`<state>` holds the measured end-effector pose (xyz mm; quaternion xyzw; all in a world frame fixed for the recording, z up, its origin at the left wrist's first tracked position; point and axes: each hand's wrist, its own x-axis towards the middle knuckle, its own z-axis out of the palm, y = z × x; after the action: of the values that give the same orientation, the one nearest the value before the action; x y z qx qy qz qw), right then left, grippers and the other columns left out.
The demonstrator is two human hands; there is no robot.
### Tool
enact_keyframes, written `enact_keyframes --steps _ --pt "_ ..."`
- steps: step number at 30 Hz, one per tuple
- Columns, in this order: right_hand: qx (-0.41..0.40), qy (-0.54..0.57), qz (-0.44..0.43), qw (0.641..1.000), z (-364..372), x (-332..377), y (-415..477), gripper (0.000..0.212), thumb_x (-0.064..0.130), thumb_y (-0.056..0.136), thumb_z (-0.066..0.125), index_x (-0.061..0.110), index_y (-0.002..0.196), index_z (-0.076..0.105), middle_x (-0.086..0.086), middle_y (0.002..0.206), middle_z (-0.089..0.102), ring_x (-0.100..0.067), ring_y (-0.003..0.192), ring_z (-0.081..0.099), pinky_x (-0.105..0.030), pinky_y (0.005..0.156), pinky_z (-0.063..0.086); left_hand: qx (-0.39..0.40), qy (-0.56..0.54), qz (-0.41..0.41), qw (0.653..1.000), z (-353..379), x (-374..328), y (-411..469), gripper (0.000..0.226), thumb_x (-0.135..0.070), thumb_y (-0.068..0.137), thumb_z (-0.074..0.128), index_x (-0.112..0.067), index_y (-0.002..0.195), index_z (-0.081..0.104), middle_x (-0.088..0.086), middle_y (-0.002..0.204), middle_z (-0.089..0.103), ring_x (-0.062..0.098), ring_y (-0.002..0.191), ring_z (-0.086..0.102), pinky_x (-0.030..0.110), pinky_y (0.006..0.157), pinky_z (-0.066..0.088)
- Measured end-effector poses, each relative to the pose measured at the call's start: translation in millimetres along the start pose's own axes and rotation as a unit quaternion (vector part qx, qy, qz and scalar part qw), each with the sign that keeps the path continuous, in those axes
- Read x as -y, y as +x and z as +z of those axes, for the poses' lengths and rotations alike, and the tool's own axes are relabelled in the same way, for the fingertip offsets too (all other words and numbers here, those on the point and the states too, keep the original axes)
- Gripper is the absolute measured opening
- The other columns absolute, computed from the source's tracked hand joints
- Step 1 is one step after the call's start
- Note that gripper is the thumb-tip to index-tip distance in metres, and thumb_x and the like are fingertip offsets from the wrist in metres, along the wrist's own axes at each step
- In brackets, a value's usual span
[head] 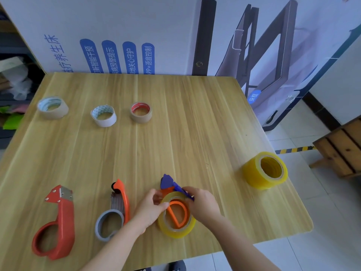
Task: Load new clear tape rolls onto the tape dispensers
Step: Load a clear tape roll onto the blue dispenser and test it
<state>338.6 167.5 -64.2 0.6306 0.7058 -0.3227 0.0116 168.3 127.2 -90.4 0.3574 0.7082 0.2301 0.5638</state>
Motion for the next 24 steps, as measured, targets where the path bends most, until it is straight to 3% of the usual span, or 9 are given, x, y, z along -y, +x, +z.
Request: enact_keyframes --steps 3,5,7,13,16,18,21,24 --pt "0.005 -0.013 -0.005 1.000 6 0 -2 0.035 0.027 0.091 0.051 0.032 0.125 0.058 0.002 0.106 0.068 -0.020 0.096 0.063 -0.031 0.073 0.053 -0.030 0.119 0.031 0.992 -3 -4 3 0.056 -0.025 0.080 0.074 -0.021 0.129 0.046 -0.007 0.127 0.052 0.015 0.113 0.052 0.030 0.094 0.044" --pt "0.020 -0.021 0.001 1.000 10 1 -3 0.035 0.034 0.087 0.057 0.030 0.122 0.057 0.002 0.103 0.066 -0.020 0.093 0.063 -0.031 0.071 0.052 -0.032 0.110 0.036 0.993 -5 -7 4 0.082 -0.020 0.079 0.075 -0.021 0.146 0.027 -0.001 0.145 0.040 0.018 0.129 0.043 0.033 0.103 0.038" --pt "0.026 -0.034 0.008 0.999 16 2 -3 0.038 0.034 0.085 0.061 0.028 0.121 0.055 0.001 0.104 0.065 -0.021 0.093 0.063 -0.030 0.069 0.050 -0.006 0.097 0.043 0.994 -6 -8 6 0.091 -0.017 0.080 0.074 -0.027 0.151 0.017 -0.001 0.151 0.032 0.018 0.134 0.037 0.033 0.107 0.035" --pt "-0.010 0.001 0.015 1.000 22 3 -6 0.021 0.028 0.083 0.054 0.022 0.103 0.059 0.004 0.078 0.060 -0.020 0.070 0.055 -0.027 0.055 0.043 0.037 -0.008 0.041 0.998 -12 -5 2 0.079 -0.024 0.083 0.072 -0.034 0.147 0.027 -0.005 0.144 0.042 0.014 0.129 0.042 0.031 0.106 0.036" --pt "-0.021 0.079 0.022 0.996 14 8 -9 0.018 0.034 0.081 0.060 0.022 0.095 0.058 0.003 0.075 0.062 -0.019 0.069 0.060 -0.026 0.054 0.043 0.047 -0.176 -0.001 0.983 -23 -18 -12 0.056 -0.041 0.091 0.058 -0.031 0.142 0.038 -0.002 0.134 0.055 0.015 0.120 0.052 0.032 0.102 0.039" --pt "-0.022 0.170 0.014 0.985 5 17 -10 0.017 0.032 0.079 0.066 0.022 0.092 0.059 0.004 0.075 0.064 -0.014 0.067 0.060 -0.024 0.055 0.045 0.097 -0.309 -0.040 0.945 -30 -28 -23 0.049 -0.052 0.092 0.044 -0.023 0.131 0.054 0.006 0.119 0.068 0.022 0.111 0.063 0.040 0.100 0.044" --pt "-0.035 0.291 -0.018 0.956 -13 36 -11 0.015 0.022 0.079 0.071 0.024 0.090 0.062 0.006 0.079 0.067 -0.008 0.069 0.062 -0.023 0.061 0.051 0.129 -0.345 -0.041 0.929 -41 -44 -41 0.058 -0.058 0.090 0.039 -0.014 0.115 0.067 0.013 0.112 0.071 0.026 0.106 0.067 0.045 0.100 0.045" --pt "-0.057 0.363 -0.041 0.929 -32 54 -13 0.018 0.014 0.081 0.072 0.024 0.094 0.063 0.005 0.082 0.068 -0.003 0.069 0.061 -0.017 0.063 0.051 0.106 -0.361 0.014 0.927 -49 -62 -57 0.054 -0.053 0.088 0.045 -0.010 0.115 0.067 0.014 0.112 0.071 0.025 0.104 0.068 0.043 0.095 0.047"
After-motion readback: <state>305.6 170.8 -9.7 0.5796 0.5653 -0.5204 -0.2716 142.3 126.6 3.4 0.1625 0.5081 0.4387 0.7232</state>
